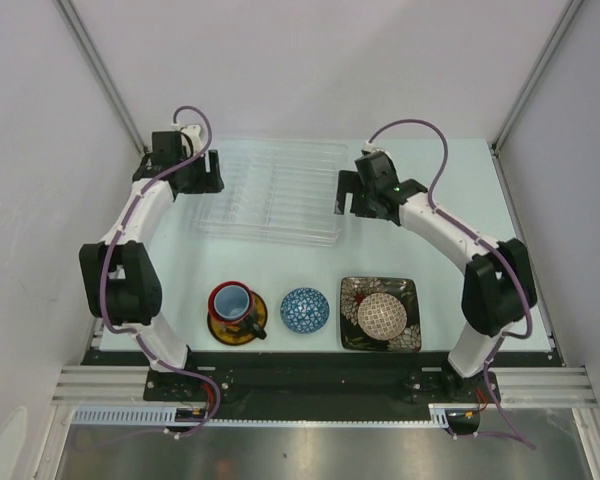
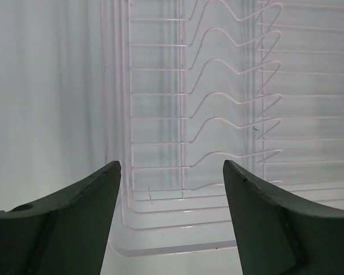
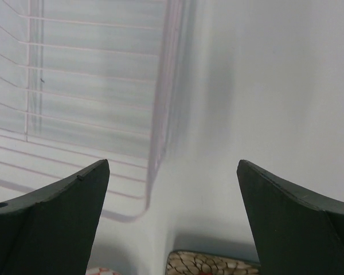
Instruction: Load the mixed dishes into the dish rack
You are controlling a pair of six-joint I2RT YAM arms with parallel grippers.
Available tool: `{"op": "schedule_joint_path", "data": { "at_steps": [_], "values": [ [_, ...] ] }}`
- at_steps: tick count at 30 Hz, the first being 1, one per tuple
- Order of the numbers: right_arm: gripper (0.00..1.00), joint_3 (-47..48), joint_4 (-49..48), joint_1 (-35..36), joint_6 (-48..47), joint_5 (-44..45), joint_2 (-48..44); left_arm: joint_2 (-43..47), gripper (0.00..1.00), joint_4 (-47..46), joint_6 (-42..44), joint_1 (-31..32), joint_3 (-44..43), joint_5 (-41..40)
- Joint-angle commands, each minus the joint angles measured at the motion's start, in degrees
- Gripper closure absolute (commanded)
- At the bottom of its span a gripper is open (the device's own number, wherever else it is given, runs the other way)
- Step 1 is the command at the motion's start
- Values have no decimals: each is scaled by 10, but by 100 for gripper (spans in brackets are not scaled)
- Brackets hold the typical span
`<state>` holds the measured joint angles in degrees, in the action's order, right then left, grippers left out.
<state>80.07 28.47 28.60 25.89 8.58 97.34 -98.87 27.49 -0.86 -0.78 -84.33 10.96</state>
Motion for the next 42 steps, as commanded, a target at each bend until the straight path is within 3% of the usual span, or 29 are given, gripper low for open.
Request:
{"op": "schedule_joint_path", "data": {
  "at_steps": [1, 15, 27, 42],
  "values": [
    [0, 76, -30, 1, -10, -3, 63, 37, 23, -53, 31, -11, 28, -12],
    [0, 105, -22, -14, -7, -13, 170, 15, 25, -114, 78, -35, 96, -67],
    [0, 19, -20, -64, -1, -14, 91, 37, 28, -103, 125, -18, 192, -13],
    [0, -97, -26, -102, 6, -7, -2, 109, 30, -89, 109, 66, 276, 29]
  ]
}}
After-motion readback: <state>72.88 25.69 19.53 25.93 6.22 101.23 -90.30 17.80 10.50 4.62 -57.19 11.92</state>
